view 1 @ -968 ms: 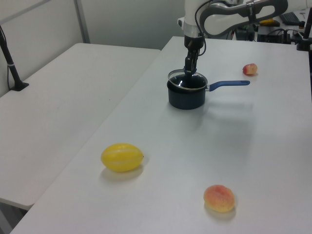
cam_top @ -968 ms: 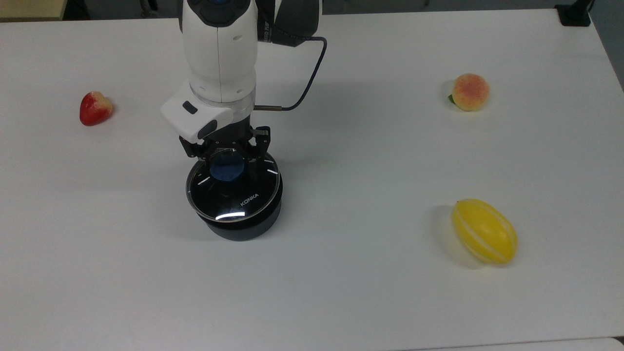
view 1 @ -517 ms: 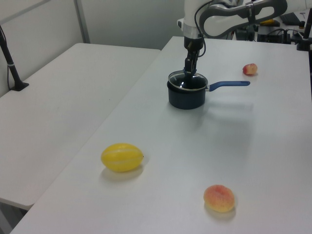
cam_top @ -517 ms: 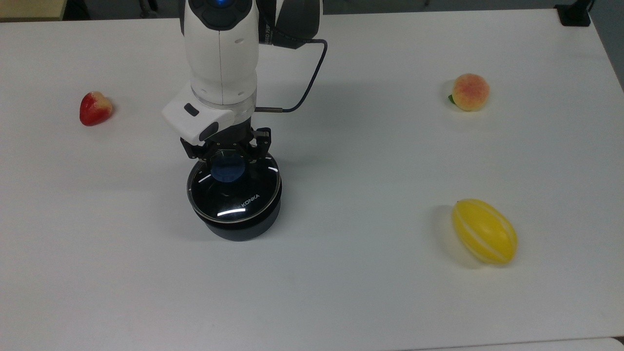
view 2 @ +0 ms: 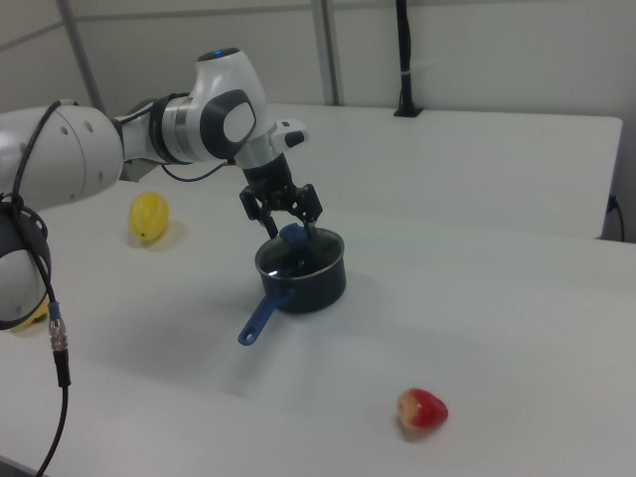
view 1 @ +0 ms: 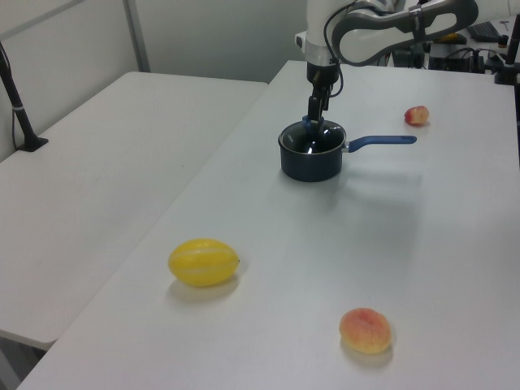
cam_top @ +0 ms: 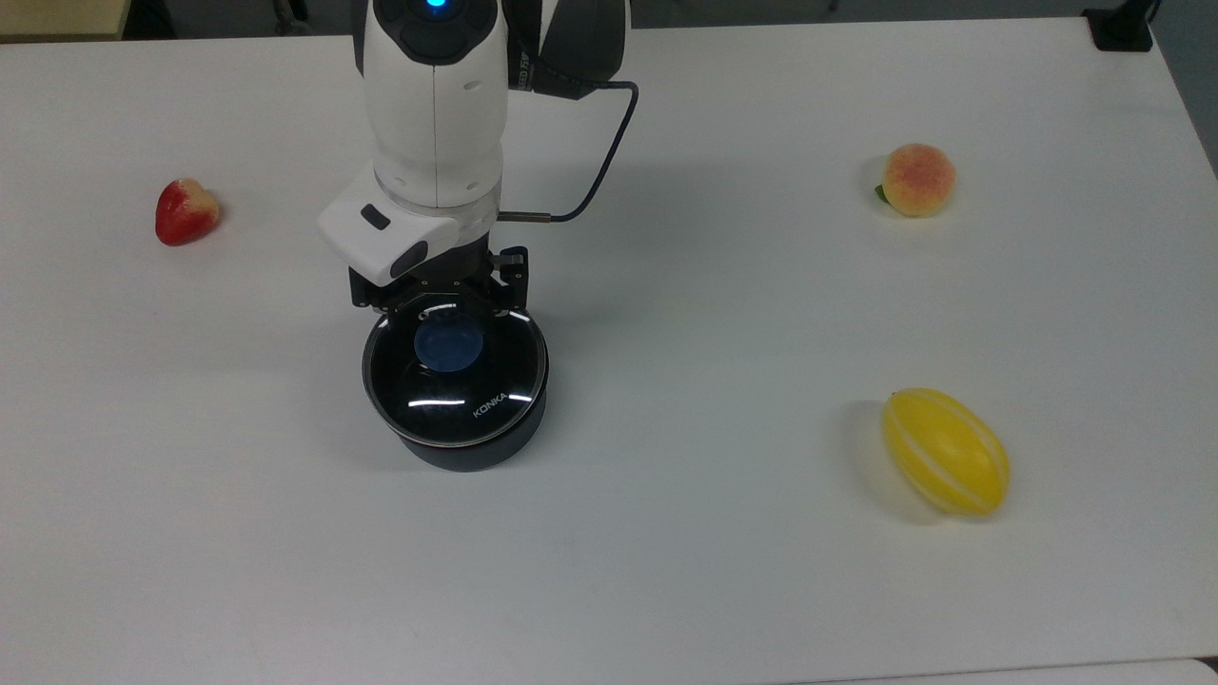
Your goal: Close lid
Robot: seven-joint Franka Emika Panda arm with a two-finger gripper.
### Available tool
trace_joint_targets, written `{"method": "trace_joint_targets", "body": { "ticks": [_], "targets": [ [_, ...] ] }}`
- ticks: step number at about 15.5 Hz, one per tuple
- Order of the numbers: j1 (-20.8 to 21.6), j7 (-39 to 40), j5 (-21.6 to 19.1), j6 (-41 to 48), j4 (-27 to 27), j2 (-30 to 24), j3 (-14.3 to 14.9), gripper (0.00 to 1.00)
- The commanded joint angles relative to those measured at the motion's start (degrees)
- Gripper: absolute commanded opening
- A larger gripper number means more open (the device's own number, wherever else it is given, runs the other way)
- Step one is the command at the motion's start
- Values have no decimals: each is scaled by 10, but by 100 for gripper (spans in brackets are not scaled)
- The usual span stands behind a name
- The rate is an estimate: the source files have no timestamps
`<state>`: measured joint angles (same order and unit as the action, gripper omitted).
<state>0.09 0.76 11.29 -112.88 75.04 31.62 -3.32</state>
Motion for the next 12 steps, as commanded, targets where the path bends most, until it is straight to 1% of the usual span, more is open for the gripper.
{"method": "trace_joint_targets", "body": {
  "ticks": [1,3,5,6,8,10,11,12],
  "targets": [
    [5,-11,8,-7,-2,-4,5,100],
    [5,-26,2,-6,0,-17,5,100],
    [5,-40,0,2,18,-47,5,100],
    [6,-59,-2,6,40,-79,5,100],
    [11,-103,-2,37,65,-120,5,100],
    [11,-161,-6,97,84,-183,5,100],
    [11,-177,-12,120,91,-201,4,100],
    [12,-190,-27,142,99,-219,5,100]
  ]
}}
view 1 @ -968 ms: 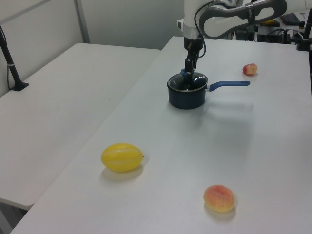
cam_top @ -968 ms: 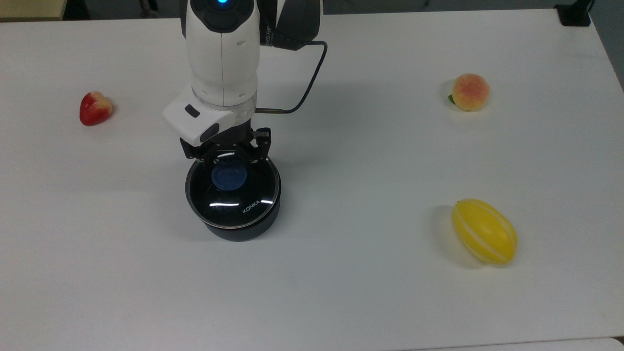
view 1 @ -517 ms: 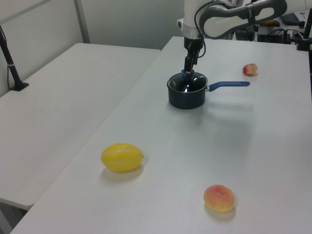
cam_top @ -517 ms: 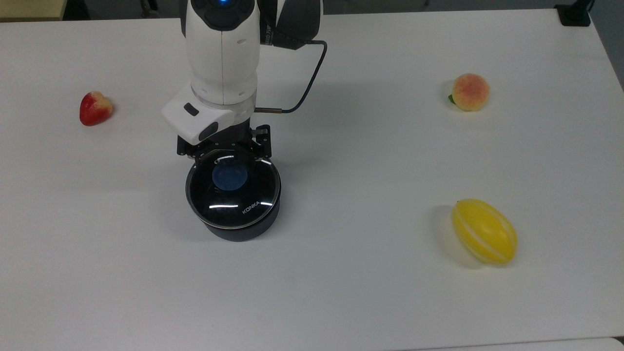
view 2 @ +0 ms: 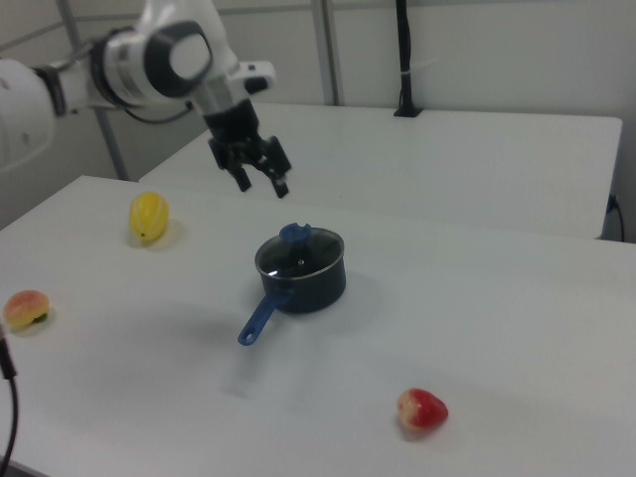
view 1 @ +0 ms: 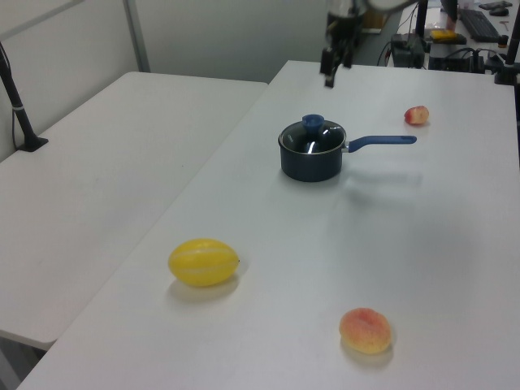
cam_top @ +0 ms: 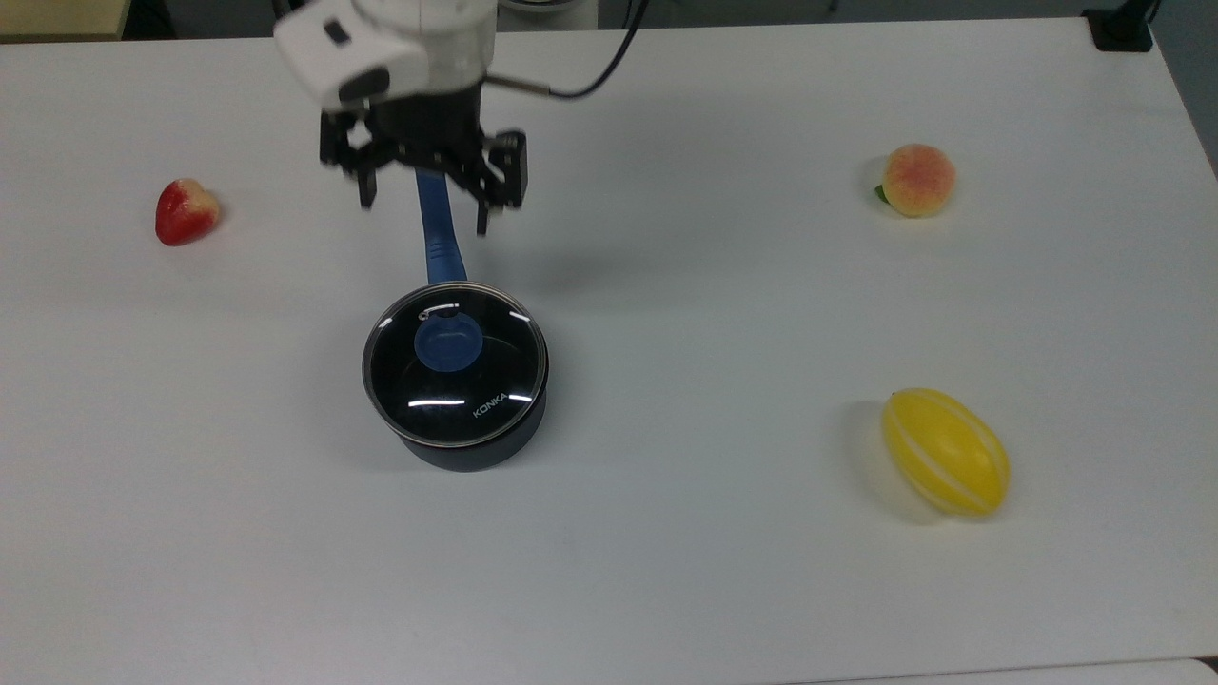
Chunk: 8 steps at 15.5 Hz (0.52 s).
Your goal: Close lid
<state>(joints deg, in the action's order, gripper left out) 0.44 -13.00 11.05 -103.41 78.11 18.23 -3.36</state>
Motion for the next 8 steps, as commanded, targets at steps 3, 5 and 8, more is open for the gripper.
{"method": "trace_joint_targets", "body": {
  "ticks": [3,5,8],
  "targets": [
    [11,-57,-83,93,87,-140,19,100],
    [32,-57,-96,101,124,-179,35,100],
    [40,-50,-104,96,151,-205,47,100]
  ]
}}
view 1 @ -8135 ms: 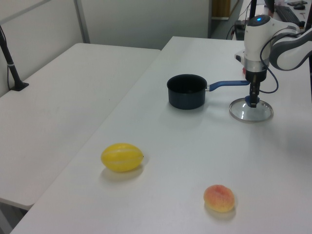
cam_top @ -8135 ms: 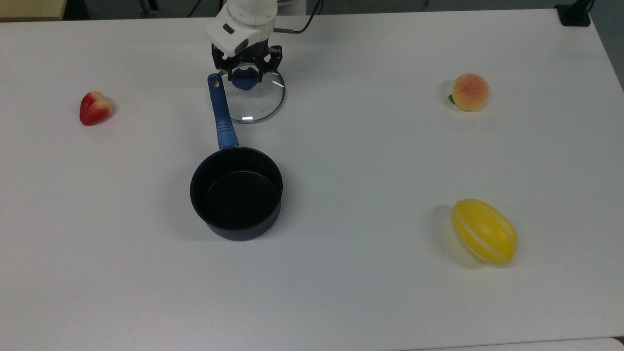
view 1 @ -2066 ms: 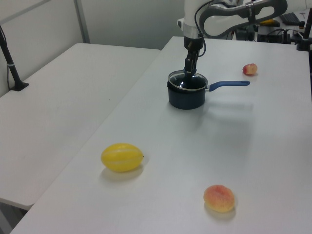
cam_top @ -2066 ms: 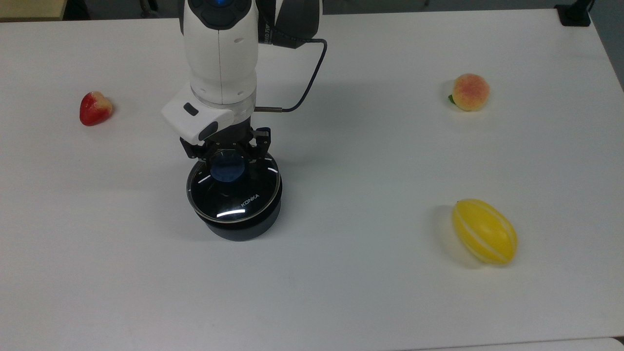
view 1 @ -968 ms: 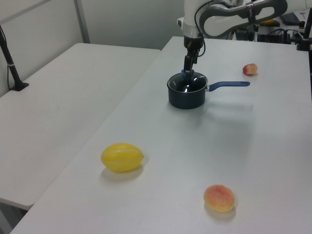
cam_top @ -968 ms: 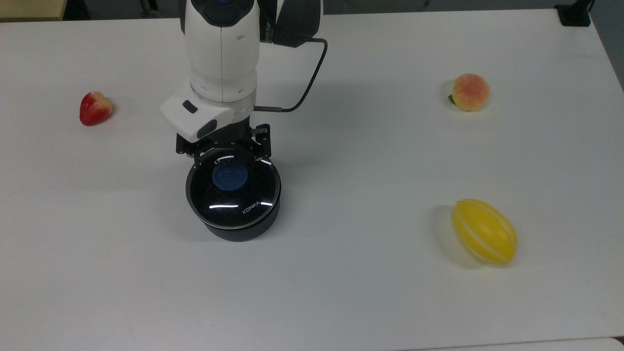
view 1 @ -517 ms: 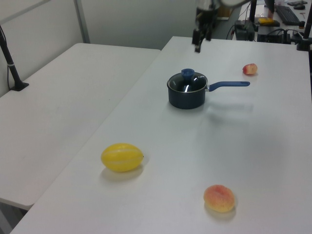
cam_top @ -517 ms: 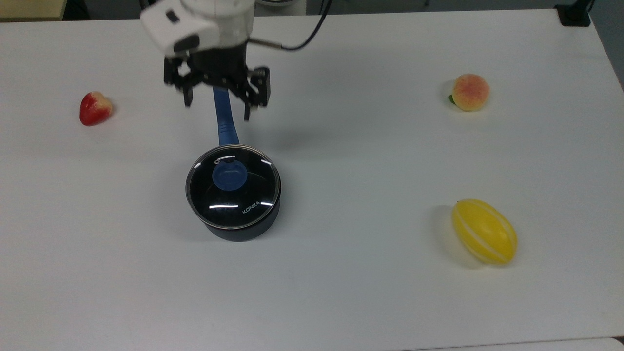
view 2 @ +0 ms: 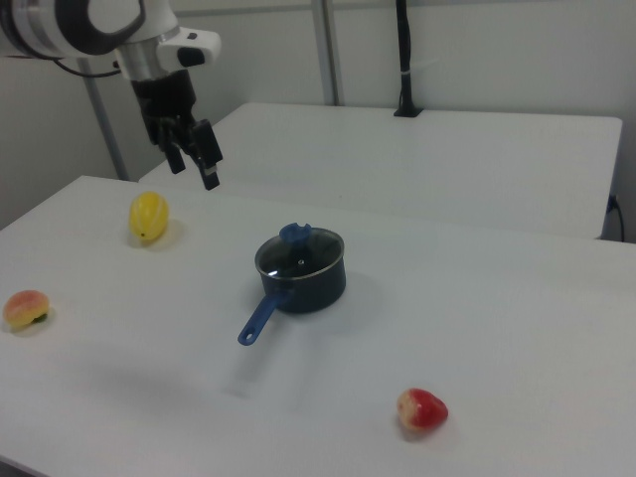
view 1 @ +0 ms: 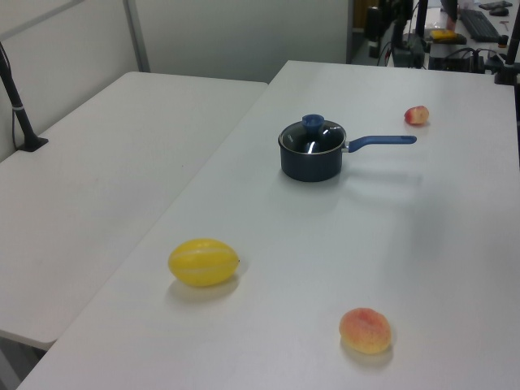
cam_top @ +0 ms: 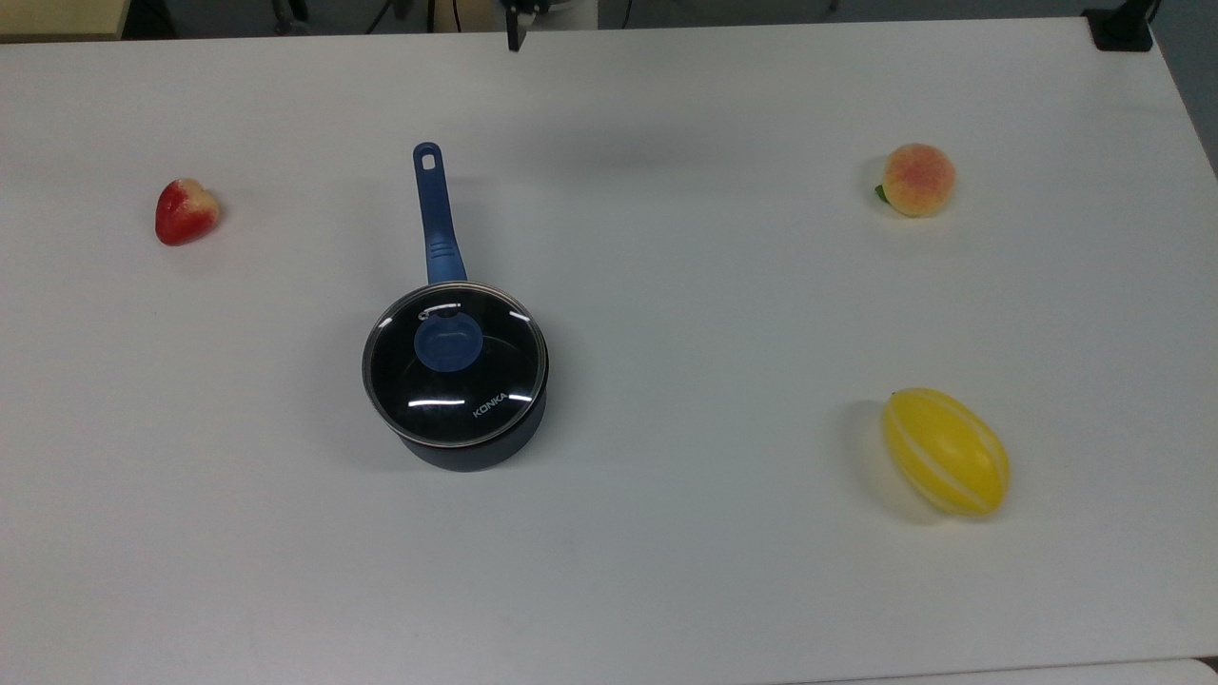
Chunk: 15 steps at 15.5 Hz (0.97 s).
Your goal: Close lid
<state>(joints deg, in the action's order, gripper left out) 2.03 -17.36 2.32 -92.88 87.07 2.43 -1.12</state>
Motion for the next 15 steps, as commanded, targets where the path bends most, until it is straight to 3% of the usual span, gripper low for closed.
{"method": "trace_joint_targets", "body": {
  "ticks": [1,5,9,15],
  "targets": [
    [25,-4,-22,-14,62,-47,28,100],
    [27,63,-33,-41,73,-45,32,100],
    [27,147,-71,-110,85,-38,44,100],
    [27,159,-67,-109,87,-32,43,100]
  ]
}}
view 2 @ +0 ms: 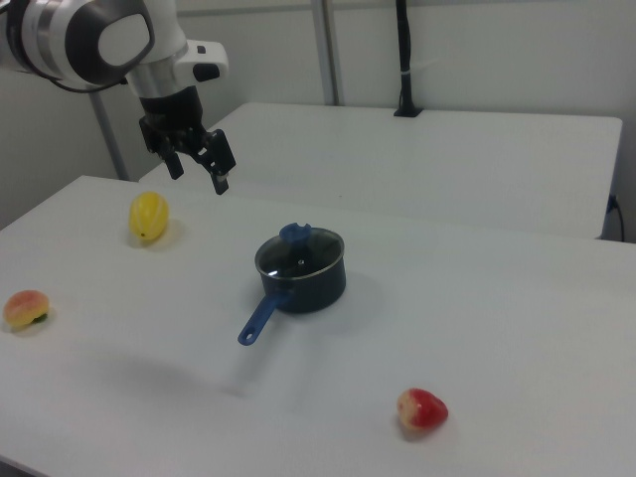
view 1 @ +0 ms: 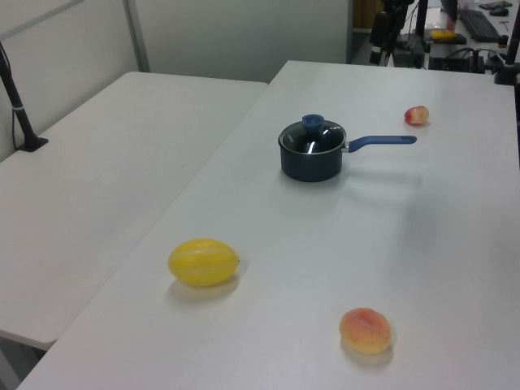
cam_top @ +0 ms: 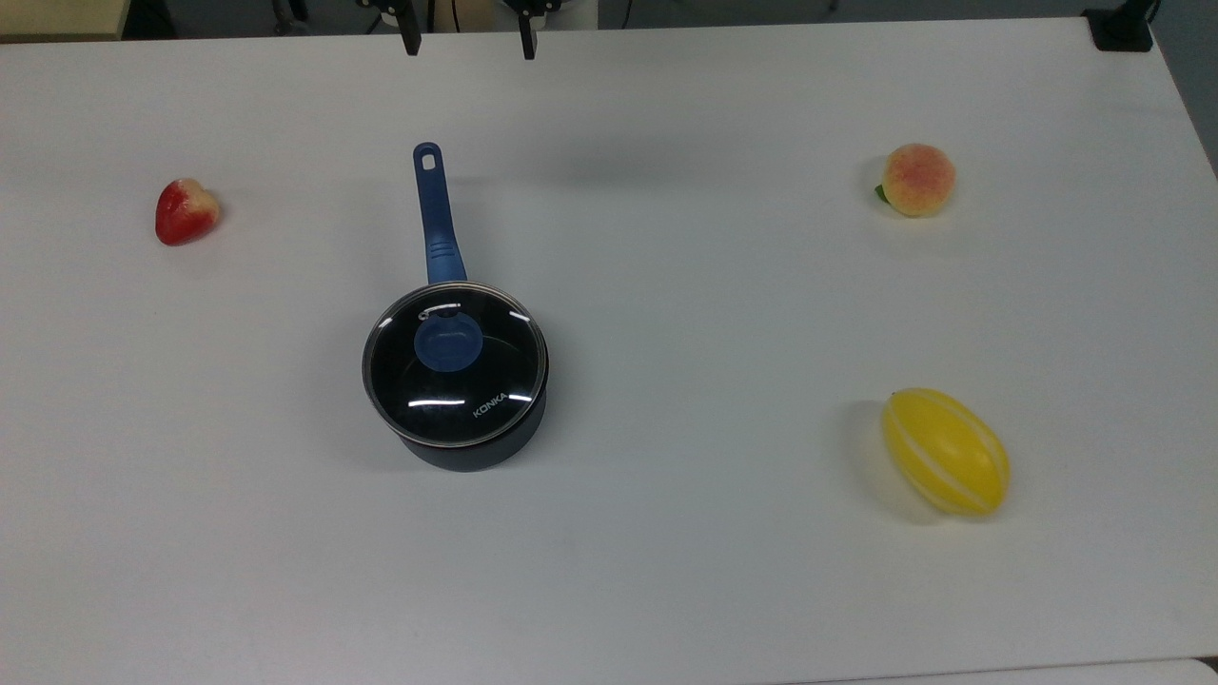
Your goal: Close lid
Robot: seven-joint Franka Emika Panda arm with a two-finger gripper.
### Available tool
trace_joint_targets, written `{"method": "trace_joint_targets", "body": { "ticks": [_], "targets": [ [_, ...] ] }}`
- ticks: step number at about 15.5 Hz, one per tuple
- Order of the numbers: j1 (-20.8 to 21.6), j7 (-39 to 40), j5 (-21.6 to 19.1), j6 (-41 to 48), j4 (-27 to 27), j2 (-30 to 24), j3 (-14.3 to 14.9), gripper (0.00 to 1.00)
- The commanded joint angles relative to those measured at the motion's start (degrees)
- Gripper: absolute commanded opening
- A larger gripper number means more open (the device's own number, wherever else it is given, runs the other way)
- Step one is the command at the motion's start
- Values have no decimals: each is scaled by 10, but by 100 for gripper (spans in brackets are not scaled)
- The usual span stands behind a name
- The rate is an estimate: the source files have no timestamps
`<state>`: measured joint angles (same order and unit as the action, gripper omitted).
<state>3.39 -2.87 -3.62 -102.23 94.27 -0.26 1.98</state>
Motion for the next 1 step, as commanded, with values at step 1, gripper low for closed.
{"method": "trace_joint_targets", "body": {
  "ticks": [1],
  "targets": [
    [14,13,-8,-16,15,-5,12,100]
  ]
}}
